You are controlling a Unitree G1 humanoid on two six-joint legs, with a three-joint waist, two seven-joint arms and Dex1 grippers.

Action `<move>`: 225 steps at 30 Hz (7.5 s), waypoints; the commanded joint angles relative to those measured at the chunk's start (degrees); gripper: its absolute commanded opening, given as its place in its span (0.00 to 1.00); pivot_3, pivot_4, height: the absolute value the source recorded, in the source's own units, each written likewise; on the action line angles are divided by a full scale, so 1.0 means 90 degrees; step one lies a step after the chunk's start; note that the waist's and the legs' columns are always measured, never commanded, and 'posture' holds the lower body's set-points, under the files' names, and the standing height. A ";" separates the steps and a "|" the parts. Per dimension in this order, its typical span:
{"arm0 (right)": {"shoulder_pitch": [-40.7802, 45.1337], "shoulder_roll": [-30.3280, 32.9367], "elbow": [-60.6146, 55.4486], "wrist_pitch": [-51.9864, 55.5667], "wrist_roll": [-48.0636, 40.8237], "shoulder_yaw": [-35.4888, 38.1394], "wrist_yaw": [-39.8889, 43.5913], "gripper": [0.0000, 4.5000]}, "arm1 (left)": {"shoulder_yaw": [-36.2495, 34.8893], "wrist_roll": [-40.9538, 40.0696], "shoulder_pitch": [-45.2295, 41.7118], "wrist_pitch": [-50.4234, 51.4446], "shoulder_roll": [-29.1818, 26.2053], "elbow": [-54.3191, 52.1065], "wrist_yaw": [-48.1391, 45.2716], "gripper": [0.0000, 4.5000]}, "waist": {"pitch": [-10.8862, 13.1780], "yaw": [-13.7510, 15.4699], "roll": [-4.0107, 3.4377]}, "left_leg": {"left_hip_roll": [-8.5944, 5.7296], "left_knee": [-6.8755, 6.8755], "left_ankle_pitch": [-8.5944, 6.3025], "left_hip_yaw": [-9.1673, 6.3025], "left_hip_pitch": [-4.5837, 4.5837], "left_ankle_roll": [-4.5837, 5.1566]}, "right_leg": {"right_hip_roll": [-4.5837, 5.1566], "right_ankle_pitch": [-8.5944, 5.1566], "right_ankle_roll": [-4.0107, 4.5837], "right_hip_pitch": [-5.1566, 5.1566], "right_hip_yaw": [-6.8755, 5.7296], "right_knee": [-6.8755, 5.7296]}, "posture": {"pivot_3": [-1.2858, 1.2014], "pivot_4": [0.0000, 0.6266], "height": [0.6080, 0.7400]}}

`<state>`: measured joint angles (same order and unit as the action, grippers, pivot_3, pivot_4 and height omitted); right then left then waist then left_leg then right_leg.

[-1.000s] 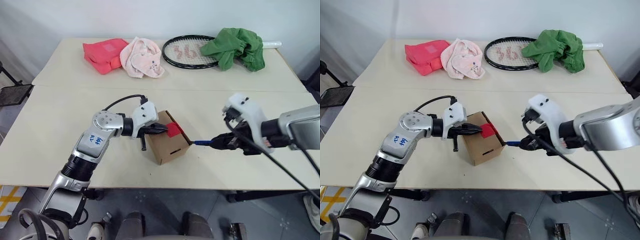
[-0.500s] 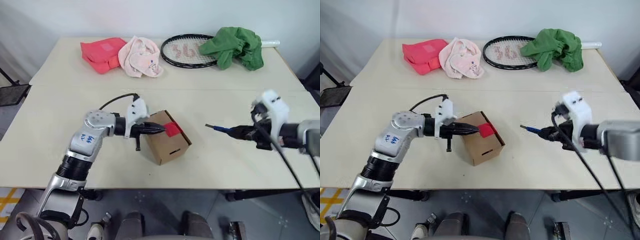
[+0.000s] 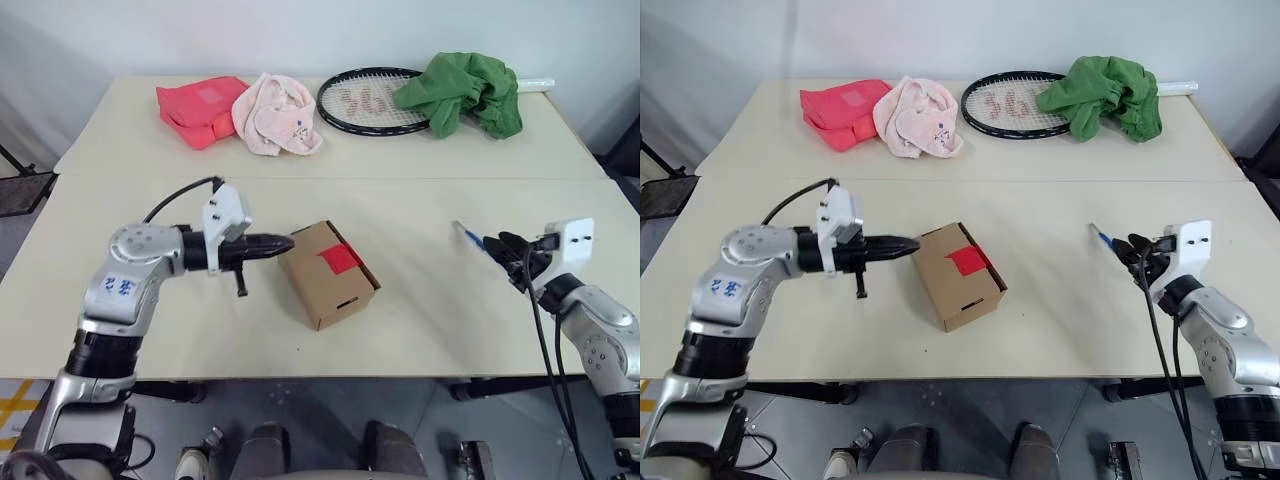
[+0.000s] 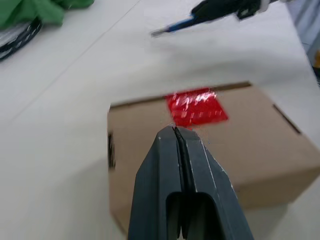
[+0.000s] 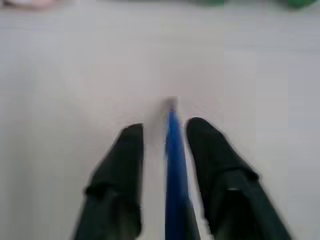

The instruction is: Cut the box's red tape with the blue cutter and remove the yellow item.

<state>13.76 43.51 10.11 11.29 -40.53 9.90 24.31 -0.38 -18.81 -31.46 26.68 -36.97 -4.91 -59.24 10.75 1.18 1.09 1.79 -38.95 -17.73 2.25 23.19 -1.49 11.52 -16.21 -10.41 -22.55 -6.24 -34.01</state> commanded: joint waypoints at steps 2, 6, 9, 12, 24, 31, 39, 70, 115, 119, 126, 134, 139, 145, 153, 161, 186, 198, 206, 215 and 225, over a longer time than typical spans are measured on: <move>-0.0095 -0.0072 0.0170 -0.0689 0.0482 0.0443 0.0780 0.68 | -0.0254 -0.0172 0.0167 0.0061 -0.0111 -0.0381 0.0169 0.00 | 0.0000 0.0024 0.0000 | 0.0000 -0.0003 0.0000 0.0000 0.0001 0.0000 | -0.0001 0.0000 0.0000 0.0000 0.0000 -0.0001 | 0.52 0.24 1.00; -0.0093 -0.0014 -0.0324 -0.0510 0.0185 0.0890 0.1271 0.99 | -0.0388 -0.0188 0.0267 0.0119 -0.0141 -0.0442 0.0311 0.00 | 0.0001 0.0025 -0.0002 | 0.0000 -0.0008 0.0000 0.0000 0.0000 0.0000 | 0.0000 0.0001 0.0001 0.0007 0.0000 0.0000 | 0.52 0.24 1.00; -0.0013 0.0348 -0.1270 0.0583 -0.0471 0.0812 0.1977 0.99 | -0.0610 -0.0251 0.0590 0.0197 -0.0308 -0.0581 0.0350 0.00 | 0.0002 -0.0025 -0.0011 | 0.0001 -0.0002 0.0000 -0.0001 -0.0003 0.0000 | -0.0001 0.0001 0.0001 0.0005 0.0000 -0.0002 | 0.52 0.24 1.00; 0.0099 0.0556 -0.1674 0.0958 -0.0135 0.0229 0.2497 0.90 | -0.0736 -0.0320 0.0921 0.0214 -0.0442 -0.0675 0.0356 0.00 | 0.0002 -0.0065 -0.0011 | 0.0003 0.0002 0.0000 -0.0001 -0.0011 0.0000 | -0.0003 0.0001 0.0001 0.0005 0.0000 -0.0006 | 0.52 0.24 1.00; 0.1495 -0.0851 -0.0163 -0.0356 0.2842 -0.1993 0.2441 0.01 | -0.0457 0.0023 0.1943 -0.0044 0.0132 -0.0742 0.1240 0.00 | 0.0001 -0.0038 -0.0009 | 0.0002 -0.0008 -0.0001 0.0000 -0.0009 -0.0001 | -0.0001 0.0002 0.0002 0.0006 0.0001 -0.0009 | 0.52 0.24 1.00; 0.1653 -0.1424 -0.0413 0.0120 0.2888 -0.2265 0.2835 0.01 | 0.0013 0.0376 0.1460 -0.0024 0.0703 -0.0276 0.1833 0.00 | 0.0001 -0.0065 -0.0009 | 0.0002 -0.0007 0.0000 0.0000 -0.0009 -0.0003 | -0.0002 0.0002 0.0003 0.0004 0.0000 -0.0012 | 0.52 0.24 1.00; 0.0947 -0.1217 -0.2294 0.1422 0.2430 -0.2201 0.3123 0.01 | 0.0276 0.0127 0.1466 0.0348 0.0601 -0.0417 0.1389 0.00 | 0.0001 -0.0117 -0.0009 | 0.0002 -0.0003 0.0000 -0.0003 -0.0011 -0.0003 | -0.0001 0.0002 0.0003 0.0003 -0.0002 -0.0016 | 0.52 0.24 1.00; -0.0103 0.0312 -0.4375 0.4833 0.0748 -0.0292 0.2794 0.13 | 0.0052 -0.0503 0.1434 0.0340 -0.0711 -0.0828 -0.0401 0.00 | 0.0001 -0.0015 -0.0010 | 0.0003 -0.0003 -0.0003 -0.0001 -0.0011 -0.0003 | -0.0001 0.0002 0.0004 0.0002 0.0000 -0.0012 | 0.52 0.24 1.00; 0.2437 -0.1007 -0.2133 0.9023 -0.3929 0.0406 -0.3269 1.00 | 0.1360 0.0223 -0.0253 -0.0489 0.0338 0.0143 -0.0645 0.00 | 0.0001 0.0020 -0.0009 | 0.0003 -0.0005 -0.0005 0.0002 -0.0006 0.0001 | -0.0001 0.0005 0.0007 -0.0003 -0.0001 -0.0017 | 0.52 0.24 1.00; 0.2525 -0.1091 -0.2295 0.9023 -0.4055 0.0084 -0.3357 1.00 | 0.1426 0.0315 -0.0372 -0.0521 0.0509 0.0251 -0.0486 0.00 | 0.0001 0.0025 -0.0009 | 0.0003 -0.0007 -0.0005 0.0002 -0.0006 0.0001 | -0.0001 0.0005 0.0007 -0.0002 -0.0001 -0.0017 | 0.52 0.24 1.00; 0.2582 -0.0958 -0.2321 0.9023 -0.3943 -0.0306 -0.3427 1.00 | 0.1549 0.0472 -0.0450 -0.0486 0.0692 0.0365 -0.0363 0.00 | 0.0000 0.0006 -0.0009 | 0.0003 -0.0005 -0.0005 0.0002 -0.0008 0.0001 | -0.0002 0.0005 0.0007 -0.0002 -0.0002 -0.0017 | 0.52 0.24 1.00; 0.2610 -0.0333 -0.2502 0.9023 -0.3348 -0.0518 -0.3137 1.00 | 0.1669 0.0562 -0.0263 -0.0249 0.0515 0.0365 -0.0441 0.00 | -0.0003 0.0037 -0.0007 | 0.0003 -0.0009 -0.0006 0.0001 -0.0008 0.0003 | 0.0000 0.0005 0.0007 0.0004 -0.0001 -0.0014 | 0.52 0.24 1.00; 0.2504 0.0155 -0.2853 0.8811 -0.2641 -0.0795 -0.2535 1.00 | 0.1722 0.0547 -0.0213 -0.0212 0.0507 0.0354 -0.0442 0.00 | -0.0003 0.0024 -0.0007 | 0.0003 -0.0009 -0.0007 0.0001 -0.0008 0.0006 | -0.0001 0.0005 0.0007 0.0004 -0.0001 -0.0011 | 0.52 0.24 1.00; 0.2422 -0.0015 -0.2894 0.8763 -0.2375 -0.0444 -0.2014 1.00 | 0.1717 0.0546 -0.0263 -0.0300 0.0568 0.0388 -0.0437 0.00 | -0.0004 0.0023 -0.0009 | 0.0003 -0.0009 -0.0007 0.0003 -0.0009 0.0006 | -0.0001 0.0005 0.0007 0.0005 -0.0001 -0.0010 | 0.52 0.24 1.00; 0.2666 -0.0048 -0.1218 0.9023 -0.3378 0.0494 -0.1535 1.00 | 0.1645 0.0495 -0.0384 -0.0501 0.0575 0.0432 -0.0538 0.00 | -0.0004 0.0021 -0.0009 | 0.0003 -0.0010 -0.0007 0.0003 -0.0008 0.0006 | -0.0002 0.0005 0.0007 0.0008 -0.0001 -0.0007 | 0.52 0.24 1.00; 0.2878 -0.0465 -0.0251 0.9023 -0.3679 0.0058 -0.1650 1.00 | 0.1654 0.0521 -0.0415 -0.0534 0.0584 0.0472 -0.0559 0.00 | -0.0004 0.0017 -0.0009 | 0.0003 -0.0008 -0.0007 0.0005 -0.0008 0.0006 | -0.0001 0.0005 0.0007 0.0006 -0.0001 -0.0005 | 0.52 0.24 1.00; 0.2664 -0.1403 -0.0116 0.9023 -0.3488 -0.0209 -0.1524 0.65 | 0.1659 0.0522 -0.0393 -0.0440 0.0504 0.0368 -0.0559 0.00 | -0.0006 -0.0006 -0.0010 | 0.0003 -0.0008 -0.0007 0.0005 -0.0013 0.0005 | -0.0002 0.0005 0.0007 0.0006 -0.0001 -0.0010 | 0.52 0.24 1.00; 0.2703 -0.1657 -0.0268 0.9023 -0.3221 -0.0348 -0.1500 0.30 | 0.1648 0.0517 -0.0350 -0.0403 0.0523 0.0340 -0.0500 0.00 | -0.0008 -0.0134 -0.0011 | 0.0004 -0.0002 -0.0007 0.0003 -0.0017 0.0005 | -0.0002 0.0005 0.0007 0.0006 -0.0001 -0.0017 | 0.52 0.24 1.00; 0.2837 -0.1354 -0.0487 0.9023 -0.3382 -0.0233 -0.1559 0.01 | 0.1581 0.0517 -0.0292 -0.0420 0.0509 0.0362 -0.0438 0.00 | -0.0008 -0.0130 -0.0012 | 0.0004 -0.0002 -0.0007 0.0003 -0.0016 0.0005 | -0.0001 0.0005 0.0007 0.0005 -0.0001 -0.0016 | 0.52 0.24 1.00; 0.3256 -0.0354 -0.0706 0.9023 -0.4356 -0.0249 -0.2030 0.01 | 0.1424 0.0529 -0.0068 -0.0567 0.0609 0.0431 -0.0104 0.00 | -0.0007 -0.0048 -0.0013 | 0.0003 -0.0005 -0.0007 0.0004 -0.0011 0.0005 | 0.0000 0.0006 0.0006 0.0005 -0.0001 -0.0008 | 0.52 0.24 1.00; 0.4293 0.1154 -0.0764 0.9023 -0.5711 -0.1176 -0.2749 0.01 | 0.1669 0.0719 -0.0119 -0.0990 0.1574 0.0889 0.0541 0.00 | -0.0007 0.0059 -0.0012 | 0.0000 -0.0018 -0.0011 0.0007 0.0002 0.0013 | 0.0003 0.0009 0.0002 0.0006 -0.0001 0.0006 | 0.52 0.24 1.00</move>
<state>49.70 52.37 5.88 92.25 -88.18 -1.42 0.03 12.11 -14.44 -32.90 17.61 -23.81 1.50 -55.34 10.69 1.71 0.98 1.80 -39.10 -17.83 2.31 23.20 -1.38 11.53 -16.13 -10.39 -22.50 -6.25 -33.96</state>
